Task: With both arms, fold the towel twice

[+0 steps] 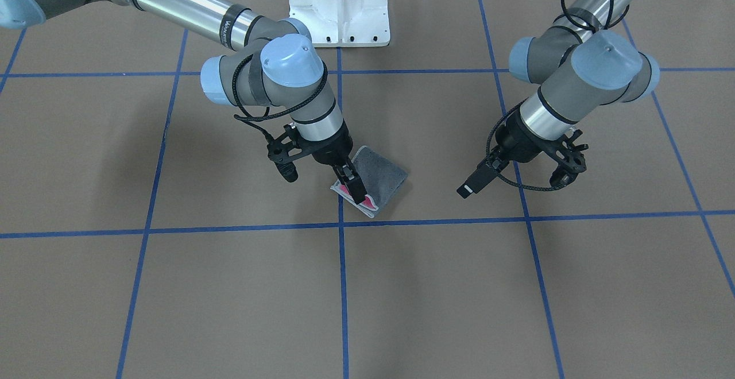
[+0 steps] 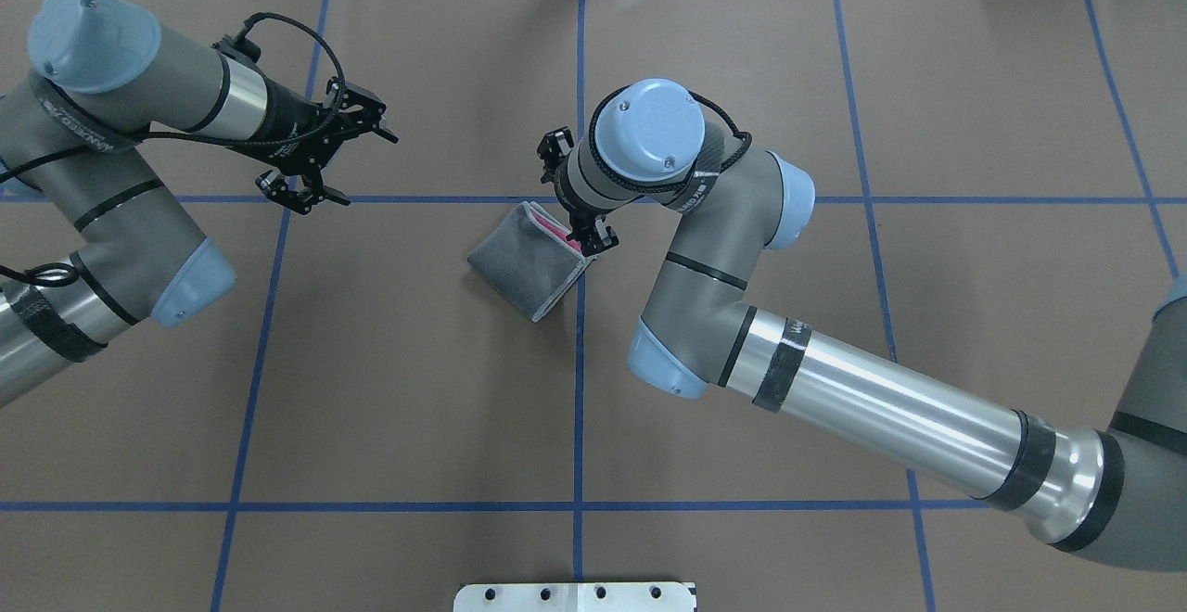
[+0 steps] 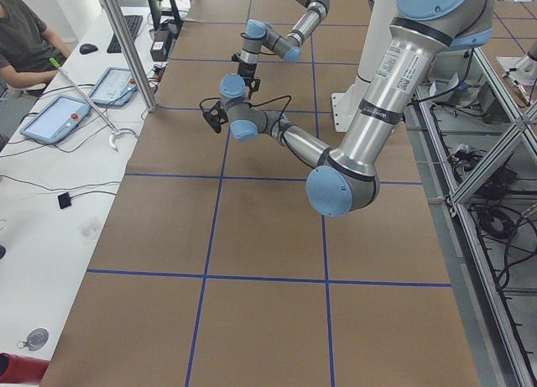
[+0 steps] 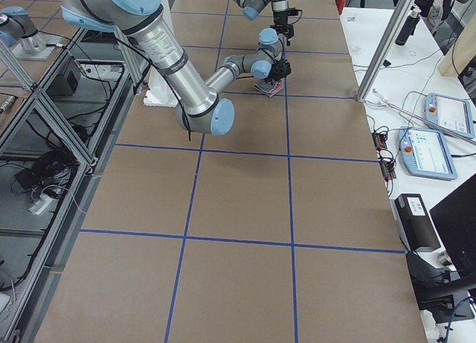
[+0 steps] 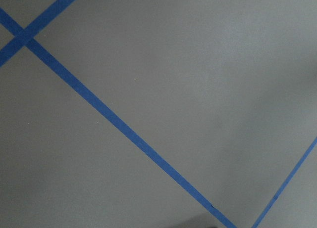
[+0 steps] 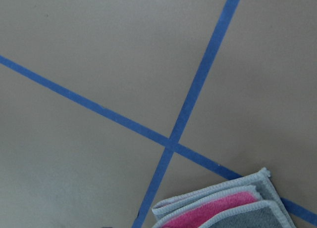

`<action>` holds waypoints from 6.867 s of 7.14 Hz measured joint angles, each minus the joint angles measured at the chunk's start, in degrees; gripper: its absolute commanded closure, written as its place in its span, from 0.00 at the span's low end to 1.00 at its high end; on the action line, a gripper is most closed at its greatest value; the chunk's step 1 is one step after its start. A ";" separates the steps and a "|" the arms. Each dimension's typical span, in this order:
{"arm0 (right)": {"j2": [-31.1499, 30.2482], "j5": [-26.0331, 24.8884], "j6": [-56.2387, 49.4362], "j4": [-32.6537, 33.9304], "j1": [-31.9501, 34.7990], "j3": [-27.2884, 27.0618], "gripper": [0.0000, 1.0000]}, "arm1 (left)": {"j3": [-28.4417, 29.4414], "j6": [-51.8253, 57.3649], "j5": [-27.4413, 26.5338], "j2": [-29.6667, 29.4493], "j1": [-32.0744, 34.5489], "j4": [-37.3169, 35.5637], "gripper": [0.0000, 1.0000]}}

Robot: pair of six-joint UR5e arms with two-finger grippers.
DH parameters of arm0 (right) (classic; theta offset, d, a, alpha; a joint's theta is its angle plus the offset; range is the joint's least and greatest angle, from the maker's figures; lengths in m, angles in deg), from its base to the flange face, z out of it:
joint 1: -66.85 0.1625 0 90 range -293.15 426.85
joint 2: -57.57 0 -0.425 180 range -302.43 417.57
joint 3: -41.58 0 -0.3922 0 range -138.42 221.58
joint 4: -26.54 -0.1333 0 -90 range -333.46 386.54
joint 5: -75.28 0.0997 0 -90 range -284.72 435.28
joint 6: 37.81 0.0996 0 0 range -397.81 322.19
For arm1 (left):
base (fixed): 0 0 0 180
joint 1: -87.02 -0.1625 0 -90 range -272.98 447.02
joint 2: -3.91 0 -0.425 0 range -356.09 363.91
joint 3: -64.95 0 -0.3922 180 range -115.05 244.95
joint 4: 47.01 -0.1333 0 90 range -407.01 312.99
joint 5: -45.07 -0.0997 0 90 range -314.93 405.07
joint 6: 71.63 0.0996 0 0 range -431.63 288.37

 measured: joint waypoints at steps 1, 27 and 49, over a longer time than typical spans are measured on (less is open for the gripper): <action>-0.15 0.11 -4.05 0.17 -0.64 0.00 0.32 | -0.11 -0.02 -0.02 -0.01 0.03 -0.06 0.00; -1.96 -0.96 -22.95 6.91 -2.36 -3.02 1.00 | -0.35 -1.14 -0.38 -0.65 -0.26 -0.18 0.00; 0.28 -2.35 -27.77 6.58 1.61 4.17 0.00 | -0.92 -1.23 -0.65 -0.75 -0.47 -0.24 0.00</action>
